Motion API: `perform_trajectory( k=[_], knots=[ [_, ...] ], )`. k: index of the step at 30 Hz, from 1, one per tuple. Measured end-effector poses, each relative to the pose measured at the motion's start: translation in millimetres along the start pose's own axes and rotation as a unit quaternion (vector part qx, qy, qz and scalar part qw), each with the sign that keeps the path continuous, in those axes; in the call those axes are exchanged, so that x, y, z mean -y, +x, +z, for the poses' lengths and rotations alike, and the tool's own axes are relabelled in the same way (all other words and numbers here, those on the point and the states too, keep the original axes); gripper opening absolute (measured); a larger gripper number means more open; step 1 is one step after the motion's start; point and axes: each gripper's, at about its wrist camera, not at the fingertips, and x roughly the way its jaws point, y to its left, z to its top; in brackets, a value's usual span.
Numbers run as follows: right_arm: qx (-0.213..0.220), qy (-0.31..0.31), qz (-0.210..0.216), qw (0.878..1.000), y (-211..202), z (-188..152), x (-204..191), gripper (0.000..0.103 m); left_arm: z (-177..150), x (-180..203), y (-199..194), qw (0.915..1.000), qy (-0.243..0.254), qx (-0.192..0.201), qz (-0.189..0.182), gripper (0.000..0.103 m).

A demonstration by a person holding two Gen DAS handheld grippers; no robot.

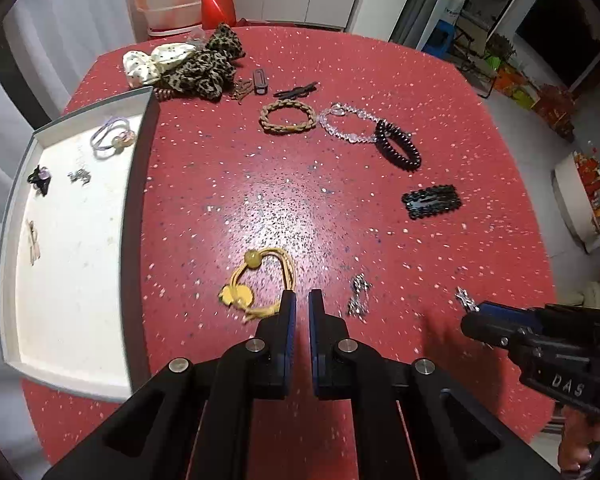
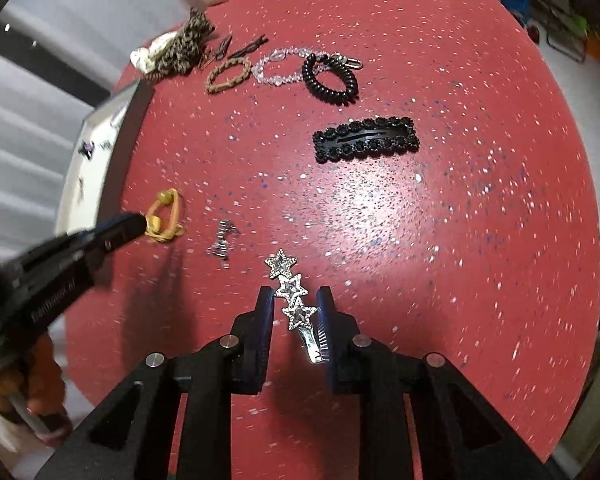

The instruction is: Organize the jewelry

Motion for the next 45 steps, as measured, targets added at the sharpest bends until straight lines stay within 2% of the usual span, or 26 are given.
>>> perform_trajectory(
  k=[5, 14, 19, 21, 22, 23, 24, 25, 26, 30, 36, 37, 38, 39, 43, 45],
  knots=[
    [0.003, 0.018, 0.023, 1.0, -16.8, 0.2, -19.6, 0.023, -5.3, -14.8, -24.2, 0.9998, -0.017, 0.004, -0.007, 0.008],
    [0.005, -0.003, 0.042, 0.999, -32.9, 3.4, -71.2, 0.023, -18.7, -51.2, -60.5, 0.9991, -0.04, 0.013, 0.0, 0.008],
    [0.002, -0.006, 0.045, 0.999, -35.0, 3.4, -89.9, 0.023, -21.9, -54.8, -59.9, 0.9995, -0.025, 0.004, 0.02, 0.008],
    [-0.002, -0.001, 0.044, 0.999, -35.1, 1.7, -90.3, 0.023, -21.5, -52.6, -50.6, 0.9997, -0.017, -0.006, 0.018, 0.008],
    [-0.003, 0.0, 0.043, 0.999, -34.8, 0.8, -89.8, 0.023, -21.2, -52.1, -45.5, 0.9997, -0.014, -0.011, 0.017, 0.013],
    [-0.004, 0.003, 0.039, 0.999, -35.5, -0.6, -88.2, 0.023, -20.3, -50.2, -38.5, 0.9996, -0.009, -0.017, 0.021, 0.041],
    [-0.004, 0.004, 0.038, 0.999, -36.6, -1.7, -86.8, 0.023, -19.6, -48.7, -33.2, 0.9995, -0.007, -0.016, 0.025, 0.064],
    [-0.003, 0.006, 0.035, 0.999, -38.5, -3.0, -84.7, 0.023, -18.8, -47.8, -30.7, 0.9995, -0.008, -0.009, 0.029, 0.094],
    [-0.002, 0.009, 0.033, 0.999, -40.8, -4.4, -81.6, 0.023, -17.5, -47.0, -28.7, 0.9994, -0.01, 0.0, 0.033, 0.096],
    [0.003, 0.023, 0.025, 0.999, -48.8, -9.7, -68.4, 0.023, -1.6, -37.2, -5.0, 0.9995, -0.012, -0.009, 0.029, 0.096],
    [0.001, 0.046, 0.017, 0.999, -52.9, -20.4, -49.5, 0.023, 21.0, -19.1, 27.9, 0.9989, 0.006, -0.009, 0.045, 0.095],
    [0.001, 0.05, 0.017, 0.999, -53.1, -22.4, -46.0, 0.023, 22.9, -18.1, 34.7, 0.9988, 0.005, -0.013, 0.046, 0.093],
    [0.001, 0.053, 0.017, 0.998, -53.1, -23.8, -43.2, 0.023, 23.6, -17.7, 39.5, 0.9987, 0.006, -0.018, 0.047, 0.083],
    [0.0, 0.056, 0.017, 0.998, -53.3, -24.8, -40.5, 0.023, 24.6, -17.8, 49.1, 0.9982, 0.007, -0.031, 0.051, 0.081],
    [0.0, 0.063, 0.017, 0.998, -52.1, -27.4, -33.8, 0.023, 20.5, -19.0, 65.6, 0.997, 0.007, -0.049, 0.059, 0.08],
    [-0.001, 0.066, 0.017, 0.998, -50.8, -28.3, -32.2, 0.023, 16.9, -18.2, 69.6, 0.9965, 0.01, -0.055, 0.062, 0.075]
  ],
)
